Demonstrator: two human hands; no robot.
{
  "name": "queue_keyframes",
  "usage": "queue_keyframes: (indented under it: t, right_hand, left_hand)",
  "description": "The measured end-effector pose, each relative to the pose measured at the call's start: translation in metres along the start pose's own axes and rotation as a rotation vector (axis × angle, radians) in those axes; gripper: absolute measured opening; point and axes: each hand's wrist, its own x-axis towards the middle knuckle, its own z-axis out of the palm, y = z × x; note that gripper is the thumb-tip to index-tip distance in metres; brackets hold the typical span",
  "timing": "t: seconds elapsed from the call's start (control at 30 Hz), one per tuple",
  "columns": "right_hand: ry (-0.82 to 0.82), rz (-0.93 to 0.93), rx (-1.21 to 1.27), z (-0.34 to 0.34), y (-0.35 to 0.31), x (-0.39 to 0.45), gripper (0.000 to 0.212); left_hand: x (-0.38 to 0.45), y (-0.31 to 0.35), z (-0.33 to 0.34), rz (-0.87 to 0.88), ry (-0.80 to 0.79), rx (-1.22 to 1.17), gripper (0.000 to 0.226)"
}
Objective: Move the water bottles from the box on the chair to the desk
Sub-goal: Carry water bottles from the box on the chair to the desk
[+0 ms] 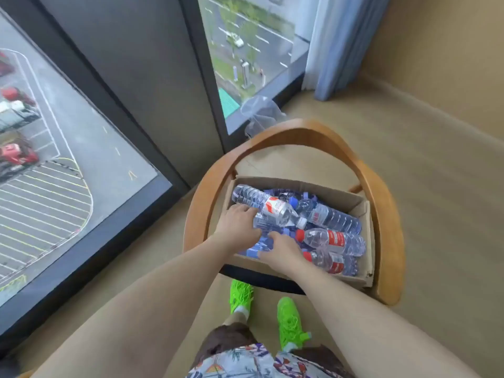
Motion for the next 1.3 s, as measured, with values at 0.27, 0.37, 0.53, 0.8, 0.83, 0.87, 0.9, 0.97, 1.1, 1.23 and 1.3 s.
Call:
queue_keyframes:
  t: [0.27,0.37,0.53,0.8,0.83,0.87,0.9,0.97,1.1,1.23,1.3]
  right_hand:
    - [0.013,0.13,-0.07,0.021,-0.01,0.04,0.063]
    - [-0.002,0.142,-0.061,0.024,-0.003,0.042,0.074]
    - [0.0,0.172,-0.016,0.02,-0.006,0.044,0.071]
    - [0.118,0.187,0.114,0.02,-0.01,0.028,0.076]
    - [0.137,0.179,0.105,0.018,-0.012,0.026,0.076]
    - [0.153,0.172,0.103,0.017,-0.013,0.023,0.075]
    - [0.169,0.166,0.108,0.014,-0.014,0.021,0.074]
    - [0.191,0.158,0.14,0.006,-0.014,0.016,0.072]
    - [0.23,0.12,0.272,-0.028,-0.02,0.01,0.06]
    - [0.291,0.006,0.483,-0.069,-0.028,0.002,0.04]
    - [0.274,-0.079,0.668,-0.09,-0.034,-0.004,0.024]
  left_hand:
    - [0.043,-0.023,0.019,0.157,-0.243,0.205,0.05]
    - [0.054,-0.019,0.019,0.169,-0.25,0.204,0.04]
    - [0.066,-0.018,0.013,0.18,-0.273,0.179,0.039]
    - [0.059,-0.021,-0.006,0.163,-0.335,0.235,0.042]
    - [0.058,-0.021,-0.012,0.147,-0.345,0.226,0.042]
    - [0.057,-0.021,-0.018,0.13,-0.351,0.212,0.043]
    - [0.056,-0.021,-0.025,0.115,-0.356,0.204,0.044]
    - [0.054,-0.023,-0.039,0.093,-0.366,0.192,0.05]
    - [0.045,-0.026,-0.066,0.027,-0.329,0.045,0.07]
    - [0.034,-0.021,-0.096,-0.097,-0.24,-0.266,0.068]
    - [0.029,-0.011,-0.111,-0.173,-0.224,-0.513,0.061]
